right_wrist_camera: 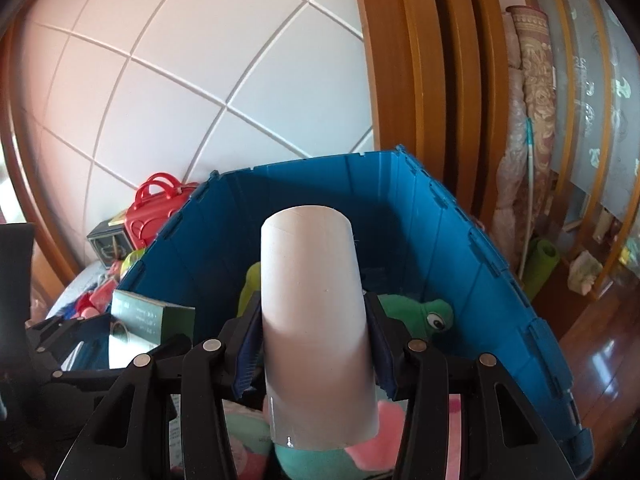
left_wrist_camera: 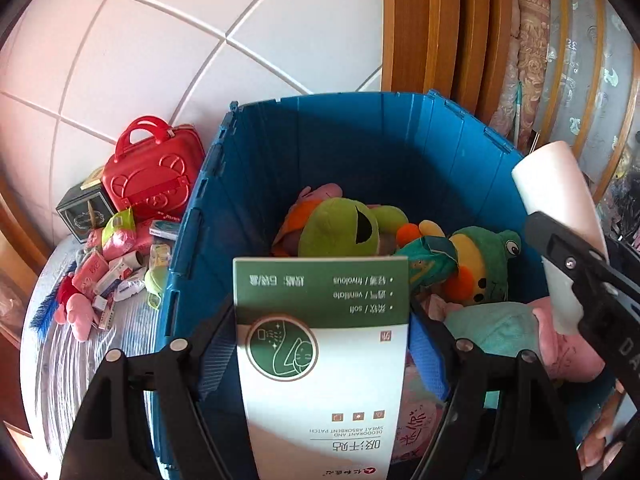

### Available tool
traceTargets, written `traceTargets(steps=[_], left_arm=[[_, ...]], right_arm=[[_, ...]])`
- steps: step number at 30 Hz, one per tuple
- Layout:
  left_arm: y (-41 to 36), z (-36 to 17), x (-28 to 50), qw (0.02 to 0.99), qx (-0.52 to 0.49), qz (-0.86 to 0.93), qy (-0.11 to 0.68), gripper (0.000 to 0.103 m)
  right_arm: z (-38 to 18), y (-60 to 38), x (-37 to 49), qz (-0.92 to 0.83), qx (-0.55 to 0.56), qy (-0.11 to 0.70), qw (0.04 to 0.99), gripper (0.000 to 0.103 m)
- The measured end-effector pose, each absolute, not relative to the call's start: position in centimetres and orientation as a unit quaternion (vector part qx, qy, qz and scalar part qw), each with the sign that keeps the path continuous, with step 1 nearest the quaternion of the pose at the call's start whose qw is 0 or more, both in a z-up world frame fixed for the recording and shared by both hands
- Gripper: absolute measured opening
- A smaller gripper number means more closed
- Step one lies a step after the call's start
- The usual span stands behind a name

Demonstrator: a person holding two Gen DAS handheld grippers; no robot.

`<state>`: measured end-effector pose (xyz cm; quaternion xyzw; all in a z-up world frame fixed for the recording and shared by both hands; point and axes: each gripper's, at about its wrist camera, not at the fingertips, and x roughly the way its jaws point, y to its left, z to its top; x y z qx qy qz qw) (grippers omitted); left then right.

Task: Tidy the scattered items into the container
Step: 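Carry the patch box and paper roll into the blue crate and release, then withdraw both tools from the crate back toward the pile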

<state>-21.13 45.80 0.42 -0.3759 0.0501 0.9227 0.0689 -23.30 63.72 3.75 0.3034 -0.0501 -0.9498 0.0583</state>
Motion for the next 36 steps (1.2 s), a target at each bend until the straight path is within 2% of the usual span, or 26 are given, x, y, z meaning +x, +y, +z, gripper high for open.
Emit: traceTargets(steps=[2,6,11,15,17,20,36], left_arm=[[45.7,0.7,-20.7,0.064,-0.364,0.927,0.055,0.084],[44.9,1.4,-19.7,0.056,-0.35,0.934,0.044,0.084],[44.1,2.4,-17.4,0.046,-0.323,0.945,0.033,0.084],[43.5,3.1,-15.8,0.041,-0.307,0.95,0.022,0.084],[43.2,3.4,-15.1,0.043,-0.303,0.952,0.014,0.084],[42.8,3.6,-14.0,0.041,-0.297,0.954,0.005,0.084],[38.6,3.2,-9.3,0.002,-0.286,0.958,-0.002,0.084]], right_arm=[[3.5,63.7,-23.4,-0.949,0.306,-0.054,0.057,0.047],[3.2,63.8,-23.3,-0.949,0.305,-0.056,0.057,0.048],[3.8,63.3,-22.2,-0.953,0.289,-0.053,0.066,0.059],[4.2,62.7,-20.4,-0.958,0.274,-0.051,0.071,0.092],[4.5,62.6,-19.3,-0.961,0.263,-0.044,0.07,0.094],[4.9,62.8,-18.1,-0.965,0.251,-0.041,0.06,0.103],[5.8,60.9,-14.1,-0.967,0.236,-0.058,0.075,0.103]])
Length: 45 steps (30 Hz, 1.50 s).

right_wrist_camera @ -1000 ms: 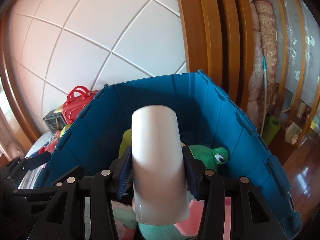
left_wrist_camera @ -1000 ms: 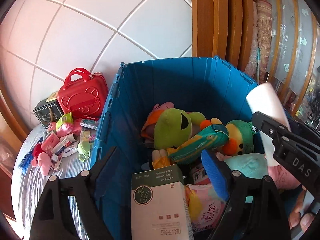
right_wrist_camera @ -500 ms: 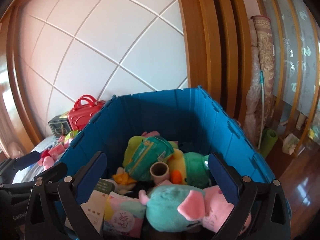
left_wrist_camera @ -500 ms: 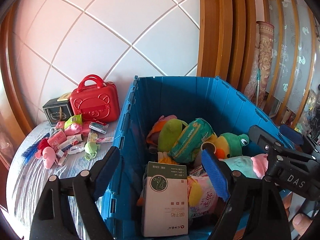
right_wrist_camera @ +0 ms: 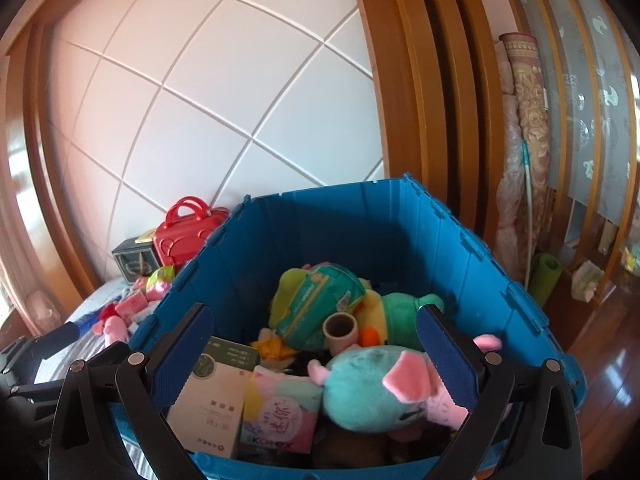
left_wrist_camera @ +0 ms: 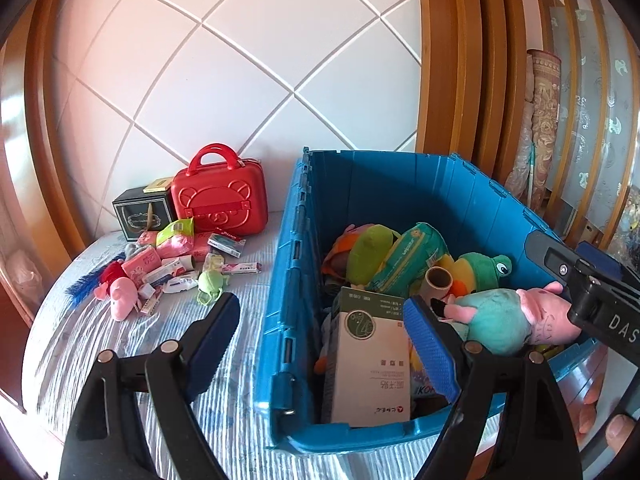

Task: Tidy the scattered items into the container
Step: 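Withdraw both tools from the crate back toward the pile, then grasp the pink ointment tube box with the left tool while the right tool grasps the green ball plush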

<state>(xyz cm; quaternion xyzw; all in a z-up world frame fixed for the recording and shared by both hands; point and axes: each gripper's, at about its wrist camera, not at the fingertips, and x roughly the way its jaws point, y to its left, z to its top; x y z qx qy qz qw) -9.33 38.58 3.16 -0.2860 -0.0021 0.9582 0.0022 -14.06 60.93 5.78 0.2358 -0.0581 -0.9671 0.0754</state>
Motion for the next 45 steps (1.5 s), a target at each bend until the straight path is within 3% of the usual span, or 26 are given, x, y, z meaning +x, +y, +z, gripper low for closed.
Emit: traceTargets(steps=[8,21,35,39,45], left_arm=[[29.9,2.6,-9.0,-0.001,-0.28,0.96,-0.029,0.084],[6.7,-2.8,-14.6,-0.029,-0.332,0.942,-0.042,0.084],[-0.7,-17.6,-26.2,-0.025,-0.452,0.888,-0.084,0.084],[-1.1,-21.8,-30.3,-0.032,-0.479,0.873,-0.081,0.075],[-2.4,-25.8,-35.9,-0.049,-0.507,0.857,-0.079,0.074]], right_arm=[[6.7,52.4,-13.0,-0.97,0.22,-0.04,0.09,0.103],[5.7,28.1,-15.0,-0.969,0.196,-0.025,0.15,0.103],[-8.4,20.9,-30.2,-0.92,0.375,0.002,0.112,0.103],[-13.1,20.1,-34.5,-0.905,0.411,0.007,0.11,0.103],[-19.5,18.0,-40.6,-0.874,0.472,0.027,0.117,0.103]])
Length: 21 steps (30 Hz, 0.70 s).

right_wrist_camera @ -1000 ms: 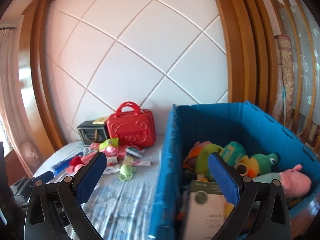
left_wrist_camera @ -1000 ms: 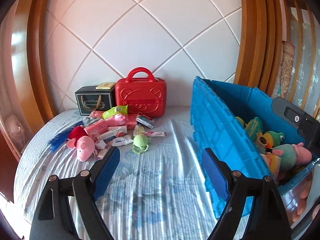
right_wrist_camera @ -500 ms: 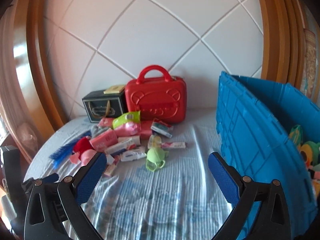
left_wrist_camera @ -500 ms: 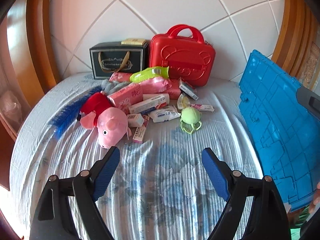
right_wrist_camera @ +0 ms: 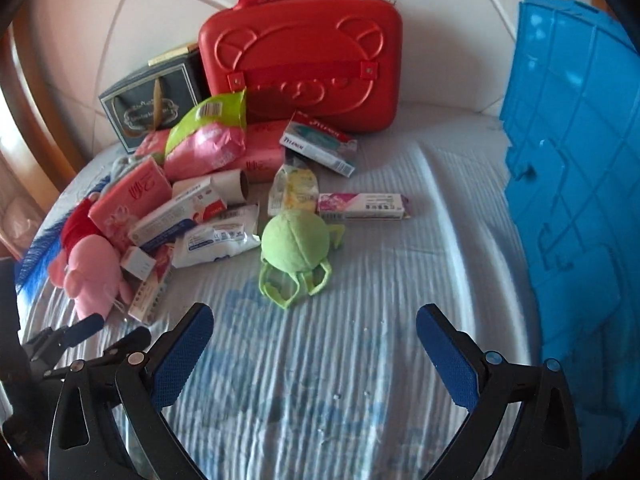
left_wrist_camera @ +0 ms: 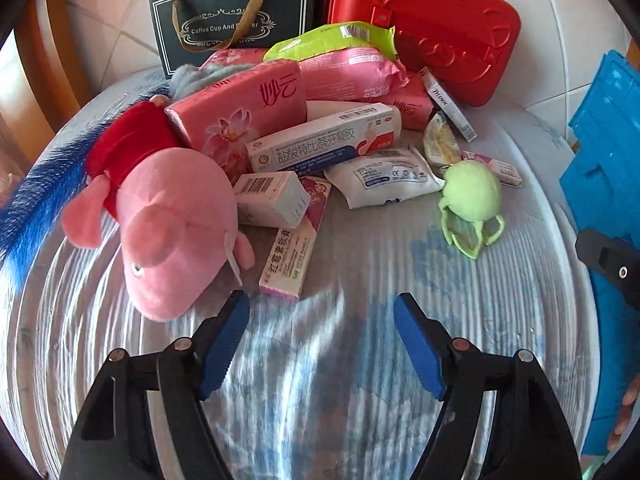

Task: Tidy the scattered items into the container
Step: 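Grasp the pink ointment tube box with the left tool while the right tool grasps the green ball plush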

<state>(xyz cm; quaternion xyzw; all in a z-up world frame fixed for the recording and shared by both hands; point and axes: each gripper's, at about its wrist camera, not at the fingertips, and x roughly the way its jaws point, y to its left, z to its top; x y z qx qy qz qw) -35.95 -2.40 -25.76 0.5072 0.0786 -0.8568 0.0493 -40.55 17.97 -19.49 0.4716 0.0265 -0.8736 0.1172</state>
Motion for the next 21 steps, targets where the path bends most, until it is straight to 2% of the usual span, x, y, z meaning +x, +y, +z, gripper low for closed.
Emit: traceTargets(steps=[7,10,17,18,19,20,21], left_arm=[[-3.1,-29.8,-41.2,0.058,0.535,-0.84,0.069,0.074],[-2.0,-30.3,-42.0,0.067,0.526,-0.847,0.039,0.075],[-1.3,-30.3,-43.2,0.067,0.527,-0.846,0.053,0.074],[-1.2,-30.3,-43.2,0.066,0.528,-0.845,0.053,0.07],[-1.0,-30.1,-43.1,0.062,0.529,-0.844,0.053,0.064],[-0.9,-29.9,-42.8,0.06,0.531,-0.843,0.055,0.051],[-0.9,-29.8,-42.5,0.057,0.534,-0.842,0.059,0.043]], right_arm=[[-24.5,14.7,-47.0,-0.857,0.498,0.052,0.126,0.103],[-26.1,13.9,-48.7,-0.852,0.505,0.06,0.124,0.103],[-28.8,12.8,-50.1,-0.845,0.514,0.081,0.121,0.102],[-28.9,12.7,-50.1,-0.845,0.513,0.085,0.12,0.098],[-29.0,12.6,-50.1,-0.845,0.514,0.088,0.121,0.08],[-29.1,12.6,-50.1,-0.843,0.516,0.088,0.124,0.072],[-29.0,12.7,-49.9,-0.844,0.515,0.082,0.128,0.068]])
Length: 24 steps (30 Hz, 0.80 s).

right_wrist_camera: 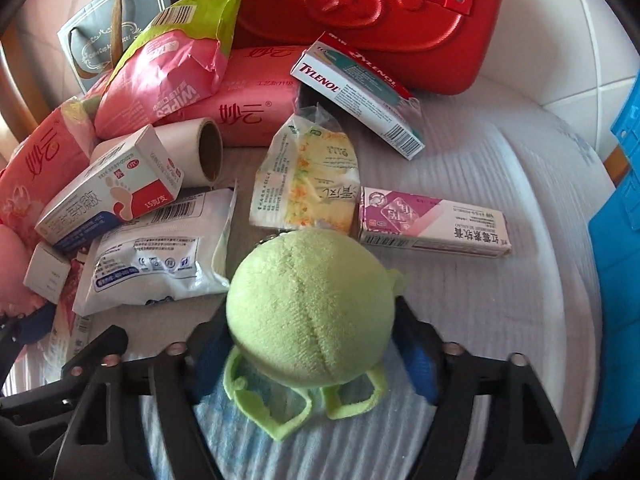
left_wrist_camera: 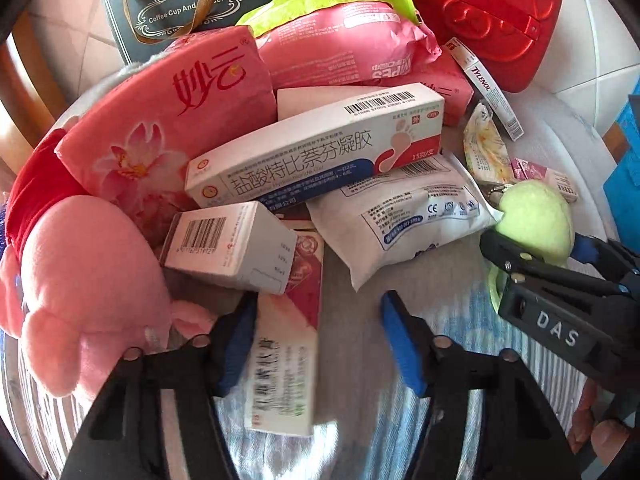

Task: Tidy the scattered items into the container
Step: 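Grasp the pink ointment tube box with the left tool while the right tool grasps the green ball plush, then carry the ointment box and green ball plush into the blue crate and release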

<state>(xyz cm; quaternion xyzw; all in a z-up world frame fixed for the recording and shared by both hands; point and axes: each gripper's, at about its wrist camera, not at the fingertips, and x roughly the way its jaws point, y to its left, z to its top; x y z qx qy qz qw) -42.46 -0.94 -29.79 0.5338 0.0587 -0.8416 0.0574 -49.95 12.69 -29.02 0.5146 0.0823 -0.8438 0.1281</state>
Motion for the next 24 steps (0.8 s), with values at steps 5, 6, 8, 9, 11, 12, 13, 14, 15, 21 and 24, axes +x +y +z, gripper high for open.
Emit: traceTargets(steps=[5,6,8,9,11,12,13,14,15,21,24], left_arm=[[-1.7,-29.7,-42.3,0.058,0.53,-0.843,0.069,0.042],[-1.7,-29.7,-42.4,0.059,0.529,-0.844,0.064,0.042],[-1.6,-29.7,-42.5,0.06,0.524,-0.848,0.055,0.043],[-1.5,-29.7,-42.6,0.059,0.522,-0.849,0.054,0.046],[-1.5,-29.7,-42.5,0.059,0.52,-0.851,0.053,0.046],[-1.4,-29.7,-42.4,0.058,0.518,-0.852,0.053,0.045],[-1.5,-29.6,-42.3,0.056,0.517,-0.853,0.053,0.041],[-1.5,-29.6,-42.1,0.054,0.516,-0.853,0.055,0.03],[-1.6,-29.5,-42.0,0.054,0.517,-0.853,0.057,0.03],[-0.9,-28.6,-40.1,0.051,0.511,-0.856,0.052,0.028],[-0.3,-26.9,-38.7,0.046,0.496,-0.866,0.045,0.028]], right_arm=[[-28.8,13.0,-49.7,-0.844,0.514,0.074,0.136,0.068],[-28.7,13.1,-49.6,-0.845,0.513,0.072,0.137,0.068],[-28.7,13.2,-49.6,-0.845,0.512,0.07,0.136,0.069],[-28.8,13.2,-49.6,-0.845,0.512,0.071,0.137,0.069],[-29.0,13.1,-49.6,-0.843,0.515,0.075,0.136,0.069],[-29.1,13.0,-49.6,-0.843,0.514,0.079,0.136,0.068],[-29.0,12.9,-49.4,-0.844,0.513,0.086,0.134,0.067],[-28.9,12.7,-49.1,-0.844,0.512,0.089,0.136,0.066],[-28.7,12.7,-48.8,-0.844,0.511,0.088,0.138,0.065],[-27.1,12.7,-46.4,-0.848,0.502,0.078,0.149,0.065],[-25.7,13.0,-45.2,-0.853,0.493,0.077,0.154,0.065]])
